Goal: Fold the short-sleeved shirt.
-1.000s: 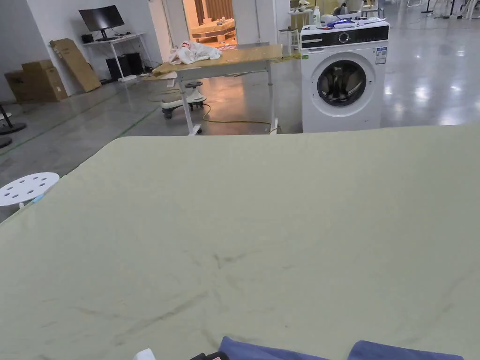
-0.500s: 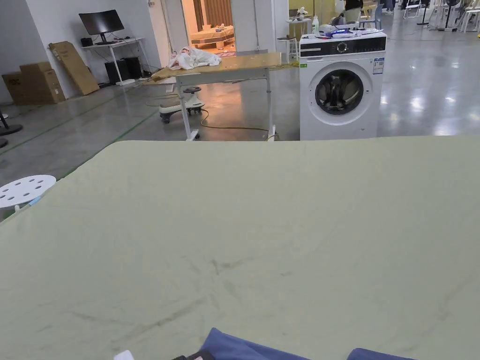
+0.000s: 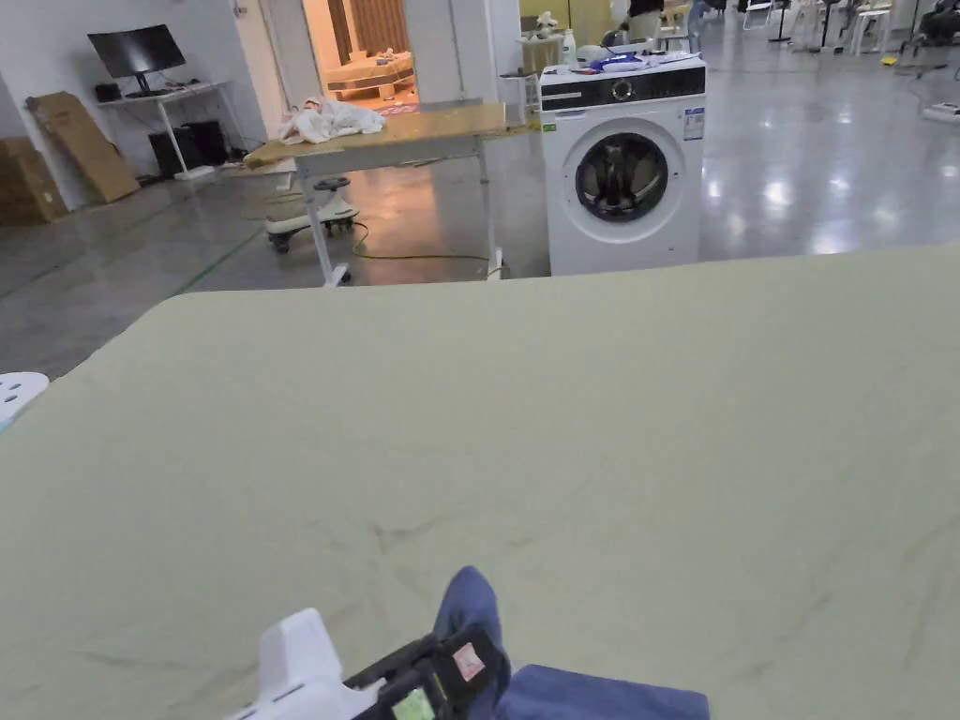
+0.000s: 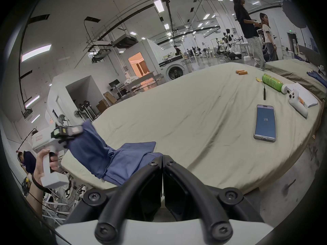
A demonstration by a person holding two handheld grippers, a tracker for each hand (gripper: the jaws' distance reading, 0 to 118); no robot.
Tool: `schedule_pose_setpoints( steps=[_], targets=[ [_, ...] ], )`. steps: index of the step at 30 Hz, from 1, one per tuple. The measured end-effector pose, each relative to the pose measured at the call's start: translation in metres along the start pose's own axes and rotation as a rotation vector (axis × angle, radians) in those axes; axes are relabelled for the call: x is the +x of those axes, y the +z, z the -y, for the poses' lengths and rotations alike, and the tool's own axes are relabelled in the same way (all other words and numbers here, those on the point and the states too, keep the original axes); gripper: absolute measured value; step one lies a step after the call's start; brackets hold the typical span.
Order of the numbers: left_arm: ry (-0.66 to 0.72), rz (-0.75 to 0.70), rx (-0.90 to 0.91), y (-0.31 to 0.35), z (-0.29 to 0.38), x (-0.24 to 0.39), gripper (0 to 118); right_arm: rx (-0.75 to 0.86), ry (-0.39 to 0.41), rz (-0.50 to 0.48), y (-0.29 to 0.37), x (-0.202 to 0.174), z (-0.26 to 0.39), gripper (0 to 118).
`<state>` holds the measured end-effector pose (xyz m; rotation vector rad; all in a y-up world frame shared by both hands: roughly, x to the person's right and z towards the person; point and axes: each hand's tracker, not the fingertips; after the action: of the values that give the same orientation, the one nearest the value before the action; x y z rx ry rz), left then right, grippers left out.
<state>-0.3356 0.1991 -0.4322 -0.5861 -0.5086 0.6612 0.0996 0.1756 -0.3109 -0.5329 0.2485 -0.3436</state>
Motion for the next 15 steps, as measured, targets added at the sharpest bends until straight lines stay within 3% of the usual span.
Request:
schedule_pose_setpoints(
  steps=[2, 6, 8, 11, 15],
  targets=[
    [-0.012, -0.068, -0.045, -0.036, 0.02, 0.013, 5, 0.001, 0.007, 0.023, 0.006, -0.001, 0.0, 0],
    [0.013, -0.027, -0.149, -0.088, 0.048, 0.022, 6, 0.005, -0.019, 0.068, 0.017, 0.005, 0.004, 0],
    [0.002, -0.029, -0.197, -0.1, 0.054, 0.023, 13, 0.021, -0.045, 0.087, 0.017, 0.011, 0.005, 0],
    [-0.021, 0.017, -0.17, -0.09, 0.048, 0.027, 38, 0.018, -0.039, 0.101, 0.015, 0.017, 0.003, 0],
    [-0.026, 0.018, -0.083, -0.063, 0.028, 0.021, 35, -0.001, -0.01, 0.102, 0.011, 0.023, 0.001, 0]
  ],
)
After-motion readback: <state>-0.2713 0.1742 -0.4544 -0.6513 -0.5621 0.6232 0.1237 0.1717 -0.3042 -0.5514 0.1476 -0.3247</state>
